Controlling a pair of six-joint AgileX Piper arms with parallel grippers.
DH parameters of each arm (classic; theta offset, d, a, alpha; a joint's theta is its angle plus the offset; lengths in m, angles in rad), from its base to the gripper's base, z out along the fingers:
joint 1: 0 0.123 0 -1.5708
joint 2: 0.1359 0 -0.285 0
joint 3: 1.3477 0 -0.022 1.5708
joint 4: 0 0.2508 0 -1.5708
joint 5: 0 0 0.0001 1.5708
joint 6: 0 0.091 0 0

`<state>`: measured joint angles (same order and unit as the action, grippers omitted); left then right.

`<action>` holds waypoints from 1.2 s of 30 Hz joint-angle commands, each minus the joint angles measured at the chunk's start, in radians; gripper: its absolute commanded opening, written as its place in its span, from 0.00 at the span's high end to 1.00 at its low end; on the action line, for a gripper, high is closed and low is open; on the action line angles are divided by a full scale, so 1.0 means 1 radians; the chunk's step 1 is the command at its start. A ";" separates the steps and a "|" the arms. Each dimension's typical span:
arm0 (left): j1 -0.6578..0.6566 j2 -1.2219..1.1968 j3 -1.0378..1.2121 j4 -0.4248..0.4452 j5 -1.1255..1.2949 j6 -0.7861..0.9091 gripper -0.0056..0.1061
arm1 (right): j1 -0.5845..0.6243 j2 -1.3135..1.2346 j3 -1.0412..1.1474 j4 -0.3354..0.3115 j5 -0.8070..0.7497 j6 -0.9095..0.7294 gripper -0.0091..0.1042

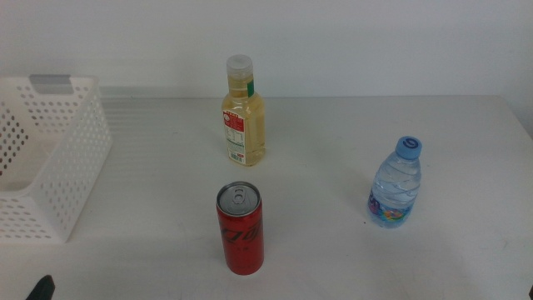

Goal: Use arms to grab the bottles and put them into the dustbin to the left of the table.

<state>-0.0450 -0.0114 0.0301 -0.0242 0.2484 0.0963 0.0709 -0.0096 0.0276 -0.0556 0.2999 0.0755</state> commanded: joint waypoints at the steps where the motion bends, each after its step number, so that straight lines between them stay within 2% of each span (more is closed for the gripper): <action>1: -0.004 0.040 0.005 -0.002 -0.127 -0.010 0.14 | -0.005 -0.027 -0.007 -0.006 -0.069 -0.010 0.16; 12: -0.121 0.331 0.004 -0.001 -0.483 -0.018 0.14 | -0.005 -0.027 -0.007 -0.006 -0.069 -0.010 0.16; 29: -0.495 0.787 0.004 0.024 -0.850 -0.059 0.14 | -0.005 -0.027 -0.007 -0.006 -0.069 -0.010 0.16; 36: -0.586 0.972 0.006 0.024 -1.055 -0.071 0.14 | -0.005 -0.027 -0.007 -0.006 -0.069 -0.010 0.16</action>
<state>-0.6128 0.9258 0.0301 0.0000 -0.6587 0.0435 0.0709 -0.0096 0.0276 -0.0556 0.2999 0.0755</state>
